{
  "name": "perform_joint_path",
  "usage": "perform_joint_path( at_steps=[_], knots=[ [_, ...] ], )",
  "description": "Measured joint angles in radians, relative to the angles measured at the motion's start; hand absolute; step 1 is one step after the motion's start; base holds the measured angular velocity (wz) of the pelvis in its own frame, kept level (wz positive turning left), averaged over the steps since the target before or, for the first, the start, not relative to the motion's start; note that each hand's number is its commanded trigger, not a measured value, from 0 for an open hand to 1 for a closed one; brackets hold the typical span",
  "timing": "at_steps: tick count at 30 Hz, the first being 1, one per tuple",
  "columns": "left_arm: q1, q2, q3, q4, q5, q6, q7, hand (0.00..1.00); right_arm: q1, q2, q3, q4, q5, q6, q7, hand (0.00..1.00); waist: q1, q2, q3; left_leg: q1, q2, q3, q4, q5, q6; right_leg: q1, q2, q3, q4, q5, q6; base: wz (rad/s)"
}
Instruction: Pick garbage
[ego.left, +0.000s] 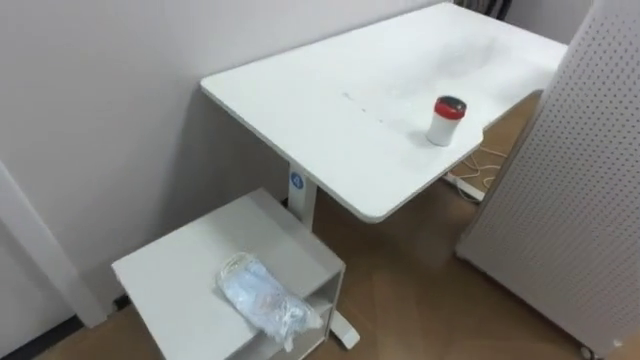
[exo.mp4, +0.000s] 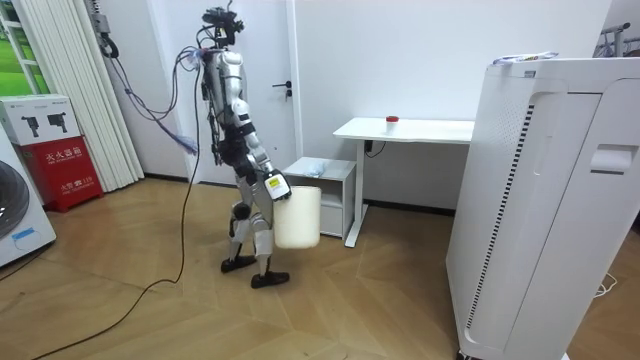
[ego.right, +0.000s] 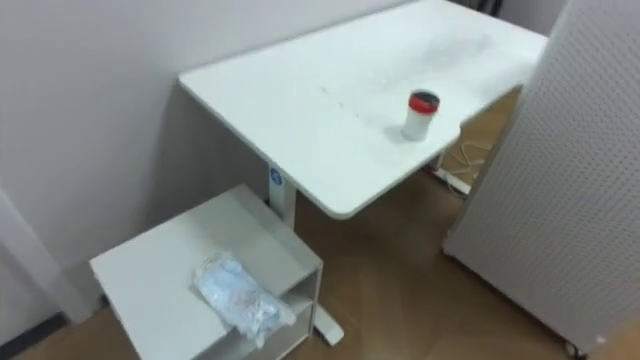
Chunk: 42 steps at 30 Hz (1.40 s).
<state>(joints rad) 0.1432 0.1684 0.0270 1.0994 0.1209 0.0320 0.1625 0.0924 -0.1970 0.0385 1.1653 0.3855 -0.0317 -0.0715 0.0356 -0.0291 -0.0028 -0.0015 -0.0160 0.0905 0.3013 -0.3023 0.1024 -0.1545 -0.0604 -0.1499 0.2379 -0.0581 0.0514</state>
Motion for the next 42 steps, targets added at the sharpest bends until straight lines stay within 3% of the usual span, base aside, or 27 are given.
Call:
perform_joint_path(
  at_steps=[5, 11, 13, 15, 16, 17, 18, 19, 20, 21, 22, 24, 26, 28, 33, 37, 42],
  knots=[
    [-0.013, 0.004, 0.021, -0.075, 0.010, -0.026, 0.030, 0.00, -0.004, -0.001, 0.008, 0.008, -0.005, -0.012, -0.002, 1.00, -0.009, 0.013, 0.0074, 0.023, 0.019, 0.001, -0.048, 0.014, -0.023, 0.012, 0.012, -0.008, -0.015, -0.015, -0.016, 0.00],
    [-0.101, -0.003, 0.009, -0.236, 0.158, -0.054, 0.069, 0.00, -0.084, -0.006, 0.017, 0.057, -0.087, -0.044, 0.014, 1.00, -0.023, 0.013, 0.0115, -0.005, 0.024, 0.000, -0.049, 0.022, -0.037, -0.057, 0.011, -0.016, 0.059, -0.030, -0.035, 0.01],
    [-0.140, -0.002, 0.004, -0.302, 0.159, -0.075, 0.114, 0.00, -0.107, -0.017, 0.039, 0.057, -0.107, -0.053, 0.028, 1.00, -0.032, 0.026, 0.0179, -0.010, 0.019, 0.003, -0.040, 0.027, -0.046, -0.077, 0.006, -0.017, 0.101, -0.032, -0.038, -0.04],
    [-0.176, -0.001, 0.000, -0.317, 0.156, -0.099, 0.149, 0.00, -0.115, -0.021, 0.055, 0.058, -0.121, -0.059, 0.031, 1.00, -0.045, 0.034, 0.0172, -0.020, 0.018, 0.019, -0.027, 0.029, -0.049, -0.077, 0.000, -0.019, 0.101, -0.032, -0.039, 0.03],
    [-0.196, 0.000, -0.005, -0.324, 0.156, -0.113, 0.177, 0.00, -0.119, -0.021, 0.064, 0.059, -0.124, -0.069, 0.033, 1.00, -0.057, 0.038, 0.0166, -0.038, 0.016, 0.029, -0.004, 0.030, -0.057, -0.075, -0.008, -0.017, 0.089, -0.032, -0.039, 0.11],
    [-0.202, 0.003, -0.013, -0.333, 0.157, -0.115, 0.190, 0.00, -0.123, -0.020, 0.073, 0.059, -0.124, -0.073, 0.032, 1.00, -0.058, 0.038, 0.0165, -0.062, 0.013, 0.043, 0.033, 0.028, -0.080, -0.074, -0.018, -0.014, 0.079, -0.031, -0.040, 0.38],
    [-0.237, 0.003, -0.038, -0.334, 0.159, -0.123, 0.209, 0.00, -0.137, -0.019, 0.087, 0.068, -0.125, -0.084, 0.029, 1.00, -0.065, 0.004, 0.0339, -0.186, 0.005, 0.074, 0.212, 0.018, -0.139, -0.071, -0.061, 0.038, 0.049, -0.031, -0.037, 0.73],
    [-0.282, -0.001, -0.079, -0.333, 0.159, -0.137, 0.224, 0.00, -0.146, -0.022, 0.072, 0.109, -0.126, -0.098, 0.020, 1.00, -0.065, 0.006, 0.0324, -0.310, 0.028, 0.072, 0.201, 0.002, -0.130, -0.092, -0.076, 0.064, 0.042, -0.025, -0.028, 0.87],
    [-0.312, 0.000, -0.102, -0.333, 0.159, -0.151, 0.226, 0.00, -0.152, -0.024, 0.052, 0.136, -0.126, -0.104, 0.015, 1.00, -0.067, 0.021, 0.0283, -0.377, 0.062, 0.071, 0.152, 0.024, -0.132, -0.123, -0.076, 0.062, 0.065, -0.030, -0.020, 0.86],
    [-0.363, 0.010, -0.131, -0.325, 0.157, -0.179, 0.246, 0.00, -0.182, -0.026, 0.026, 0.167, -0.121, -0.100, -0.001, 1.00, -0.063, 0.029, 0.0323, -0.468, 0.112, 0.105, 0.146, 0.153, -0.059, -0.192, -0.085, 0.061, 0.153, -0.084, 0.039, 0.45],
    [-0.386, 0.015, -0.142, -0.305, 0.157, -0.188, 0.278, 0.00, -0.204, -0.027, 0.030, 0.169, -0.112, -0.097, -0.010, 1.00, -0.058, 0.019, 0.0322, -0.483, 0.098, 0.129, 0.158, 0.151, -0.048, -0.236, -0.107, 0.057, 0.200, -0.112, 0.042, 0.22],
    [-0.409, 0.033, -0.171, -0.263, 0.157, -0.188, 0.333, 0.00, -0.228, -0.036, 0.068, 0.164, -0.107, -0.100, -0.011, 1.00, -0.065, 0.024, 0.0355, -0.493, 0.092, 0.130, 0.169, 0.151, -0.048, -0.249, -0.104, 0.038, 0.191, -0.110, 0.037, -0.10],
    [-0.449, 0.042, -0.192, -0.229, 0.157, -0.197, 0.371, 0.00, -0.241, -0.043, 0.100, 0.148, -0.108, -0.090, -0.014, 1.00, -0.072, 0.037, 0.0430, -0.501, 0.091, 0.129, 0.165, 0.151, -0.048, -0.248, -0.103, 0.021, 0.177, -0.115, 0.044, -0.13],
    [-0.479, 0.040, -0.194, -0.209, 0.156, -0.206, 0.392, 0.00, -0.244, -0.047, 0.112, 0.137, -0.090, -0.085, -0.015, 1.00, -0.089, 0.050, 0.0521, -0.513, 0.092, 0.118, 0.154, 0.159, -0.055, -0.271, -0.101, 0.014, 0.198, -0.116, 0.035, -0.03],
    [-0.530, 0.041, -0.218, -0.196, 0.161, -0.242, 0.452, 0.00, -0.244, -0.057, 0.139, 0.104, -0.008, -0.084, -0.022, 1.00, -0.125, 0.049, 0.0542, -0.560, 0.097, 0.126, 0.139, 0.201, -0.078, -0.354, -0.093, 0.010, 0.248, -0.129, 0.018, -0.06],
    [-0.539, 0.042, -0.251, -0.182, 0.176, -0.264, 0.494, 0.00, -0.243, -0.063, 0.170, 0.066, 0.011, -0.088, -0.048, 1.00, -0.155, 0.049, 0.0578, -0.596, 0.120, 0.130, 0.148, 0.212, -0.089, -0.399, -0.075, 0.011, 0.267, -0.129, -0.003, -0.09],
    [-0.570, 0.044, -0.307, -0.114, 0.175, -0.273, 0.502, 0.00, -0.243, -0.067, 0.182, 0.031, 0.019, -0.089, -0.065, 1.00, -0.173, 0.044, 0.0615, -0.619, 0.129, 0.133, 0.161, 0.211, -0.096, -0.434, -0.075, 0.009, 0.299, -0.136, -0.026, -0.03]
  ],
)
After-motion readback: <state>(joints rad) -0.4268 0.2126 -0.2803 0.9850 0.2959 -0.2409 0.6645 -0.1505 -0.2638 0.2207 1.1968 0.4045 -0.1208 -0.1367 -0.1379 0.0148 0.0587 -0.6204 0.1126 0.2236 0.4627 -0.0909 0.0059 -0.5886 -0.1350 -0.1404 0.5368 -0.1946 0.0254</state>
